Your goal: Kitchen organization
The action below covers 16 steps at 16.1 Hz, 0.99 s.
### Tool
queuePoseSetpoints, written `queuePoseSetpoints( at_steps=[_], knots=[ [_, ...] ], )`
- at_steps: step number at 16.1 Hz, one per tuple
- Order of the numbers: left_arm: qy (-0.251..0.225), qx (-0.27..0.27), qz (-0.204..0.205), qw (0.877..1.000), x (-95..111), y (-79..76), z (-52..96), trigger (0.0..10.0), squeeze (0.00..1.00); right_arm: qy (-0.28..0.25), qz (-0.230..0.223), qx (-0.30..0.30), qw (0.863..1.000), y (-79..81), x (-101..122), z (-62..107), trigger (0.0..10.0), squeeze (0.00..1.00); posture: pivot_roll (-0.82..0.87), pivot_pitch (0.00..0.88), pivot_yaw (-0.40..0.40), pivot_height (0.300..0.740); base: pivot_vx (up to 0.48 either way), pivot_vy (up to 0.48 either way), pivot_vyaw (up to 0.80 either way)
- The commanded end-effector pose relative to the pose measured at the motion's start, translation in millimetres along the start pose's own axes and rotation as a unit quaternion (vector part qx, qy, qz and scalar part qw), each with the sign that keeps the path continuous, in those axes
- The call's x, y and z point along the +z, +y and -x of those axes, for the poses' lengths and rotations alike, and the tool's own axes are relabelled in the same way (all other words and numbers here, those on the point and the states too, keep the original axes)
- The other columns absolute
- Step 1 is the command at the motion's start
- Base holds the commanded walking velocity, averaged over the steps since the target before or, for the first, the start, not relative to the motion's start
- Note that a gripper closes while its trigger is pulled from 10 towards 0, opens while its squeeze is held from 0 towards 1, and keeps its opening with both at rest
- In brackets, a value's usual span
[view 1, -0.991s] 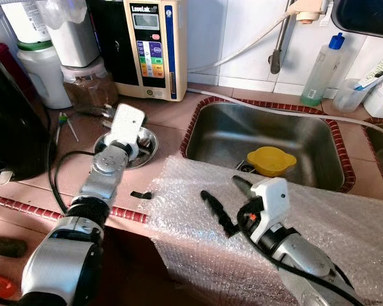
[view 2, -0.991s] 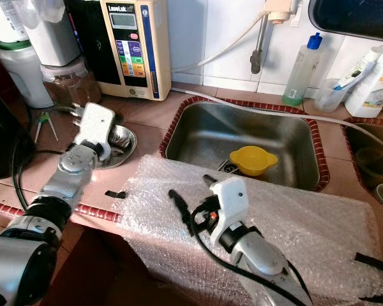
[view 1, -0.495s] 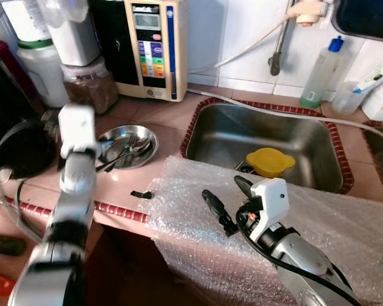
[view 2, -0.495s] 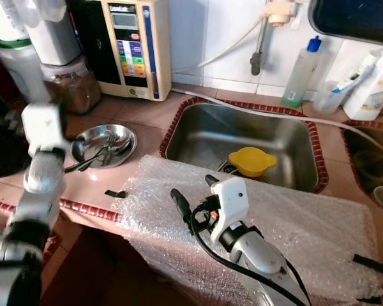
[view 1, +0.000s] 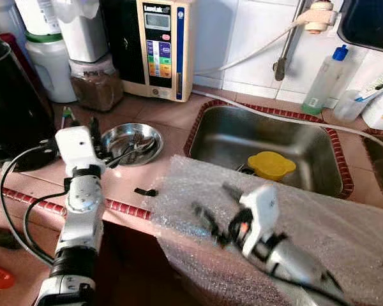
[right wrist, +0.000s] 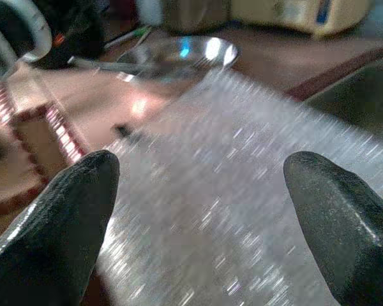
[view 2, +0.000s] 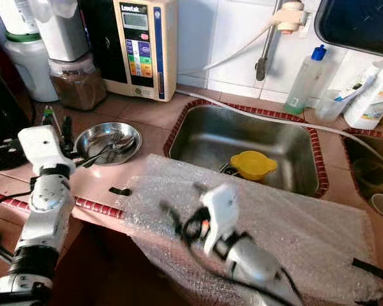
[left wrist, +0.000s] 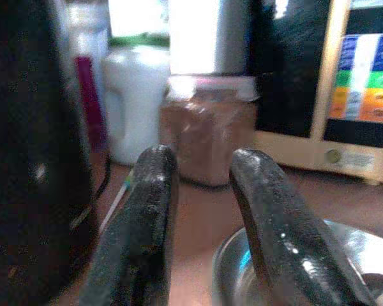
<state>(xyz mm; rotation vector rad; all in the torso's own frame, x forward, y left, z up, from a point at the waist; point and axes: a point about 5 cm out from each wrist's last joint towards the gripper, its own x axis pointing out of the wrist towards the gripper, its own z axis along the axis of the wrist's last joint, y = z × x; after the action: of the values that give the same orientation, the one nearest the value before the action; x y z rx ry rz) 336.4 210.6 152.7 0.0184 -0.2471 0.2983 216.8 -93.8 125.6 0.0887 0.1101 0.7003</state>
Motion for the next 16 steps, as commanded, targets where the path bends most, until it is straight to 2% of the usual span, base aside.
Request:
queuePoseSetpoints(
  at_steps=[1, 5, 10, 13, 16],
  knots=[
    [0.010, 0.016, 0.017, 1.000, 0, 5.9, 1.1, 10.0, 1.00, 0.003, 0.004, 0.006, 1.000, 0.3, -1, 2.4, 10.0, 0.00, 0.10, 0.022, -0.015, 0.740, 0.000, 0.000, 0.00],
    [0.047, 0.007, 0.030, 0.998, -13, 6.8, 14.5, 10.0, 1.00, 0.014, -0.001, 0.013, 1.000, 2.7, -9, 7.1, 10.0, 0.00, 0.10, 0.023, -0.010, 0.740, 0.000, 0.000, 0.00],
    [0.087, 0.006, 0.099, 0.991, -16, 2.2, 20.8, 10.0, 1.00, 0.018, 0.003, 0.018, 1.000, 5.7, -11, 6.2, 10.0, 0.00, 0.10, 0.021, -0.009, 0.740, 0.000, 0.000, 0.00],
    [0.114, 0.016, 0.092, 0.989, -23, 6.7, 27.6, 10.0, 1.00, 0.017, 0.011, 0.020, 1.000, 5.3, -10, 4.1, 10.0, 0.00, 0.10, 0.018, -0.008, 0.740, 0.000, 0.000, 0.00],
    [0.120, 0.025, 0.086, 0.989, -25, 11.8, 30.5, 10.0, 1.00, 0.015, 0.014, 0.020, 1.000, 5.1, -9, 3.1, 10.0, 0.00, 0.10, 0.015, -0.008, 0.740, 0.000, 0.000, 0.00]
  ],
)
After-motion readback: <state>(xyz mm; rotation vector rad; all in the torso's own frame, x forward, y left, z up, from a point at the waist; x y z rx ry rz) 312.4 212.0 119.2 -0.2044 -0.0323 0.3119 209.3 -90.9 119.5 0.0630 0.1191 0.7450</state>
